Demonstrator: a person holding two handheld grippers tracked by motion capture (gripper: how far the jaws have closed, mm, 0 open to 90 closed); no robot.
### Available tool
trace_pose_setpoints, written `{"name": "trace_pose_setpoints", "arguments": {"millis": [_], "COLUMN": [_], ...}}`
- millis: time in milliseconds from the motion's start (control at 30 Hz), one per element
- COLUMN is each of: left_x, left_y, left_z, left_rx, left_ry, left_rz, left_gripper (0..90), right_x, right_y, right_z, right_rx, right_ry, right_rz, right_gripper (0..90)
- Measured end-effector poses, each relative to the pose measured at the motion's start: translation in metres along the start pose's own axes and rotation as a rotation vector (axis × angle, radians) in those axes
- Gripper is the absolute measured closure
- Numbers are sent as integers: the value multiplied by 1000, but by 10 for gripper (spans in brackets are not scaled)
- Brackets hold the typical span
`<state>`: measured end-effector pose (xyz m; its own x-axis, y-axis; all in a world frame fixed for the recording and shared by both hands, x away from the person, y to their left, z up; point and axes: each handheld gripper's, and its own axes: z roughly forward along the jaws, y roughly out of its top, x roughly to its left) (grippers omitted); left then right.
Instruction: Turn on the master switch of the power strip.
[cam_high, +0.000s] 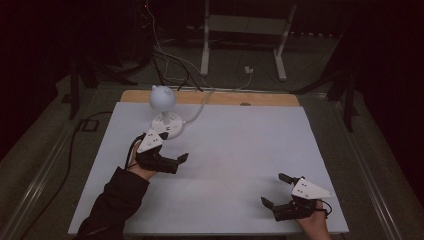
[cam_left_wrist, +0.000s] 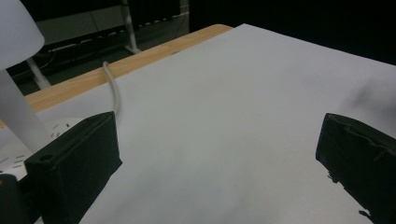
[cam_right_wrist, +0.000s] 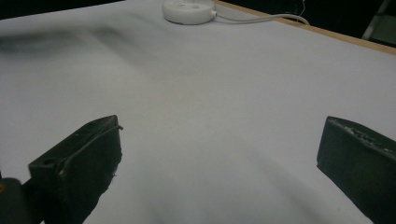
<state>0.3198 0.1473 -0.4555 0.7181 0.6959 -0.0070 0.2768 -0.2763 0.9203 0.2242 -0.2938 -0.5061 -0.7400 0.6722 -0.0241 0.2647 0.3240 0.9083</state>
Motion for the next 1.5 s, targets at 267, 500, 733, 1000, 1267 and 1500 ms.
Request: {"name": "trace_pose_setpoints", "arguments": {"millis": [267, 500, 733, 1000, 1267, 1500], "left_x": [9, 18, 21, 25, 32, 35], "left_y": [0, -1, 0, 1, 1, -3], "left_z": [14, 26, 36, 46, 53, 64], "left_rx": [0, 2, 26, 22, 41, 100], "left_ry": [43, 39, 85, 101, 125, 147], "left_rz": [-27, -42, -43, -45, -83, -84], "left_gripper": [2, 3, 2, 3, 3, 3], "right_x": [0, -1, -1, -1, -1, -1], "right_y": [0, 0, 0, 0, -1, -1], "right_z": [0, 0, 0, 1, 1, 1], "right_rx": [0, -3, -1, -1, -2, -2], "right_ry": [-1, 0, 2, 3, 6, 9], "right_rz": [2, 3, 8, 8, 12, 11], "right_gripper": [0, 0, 0, 0, 0, 0]}}
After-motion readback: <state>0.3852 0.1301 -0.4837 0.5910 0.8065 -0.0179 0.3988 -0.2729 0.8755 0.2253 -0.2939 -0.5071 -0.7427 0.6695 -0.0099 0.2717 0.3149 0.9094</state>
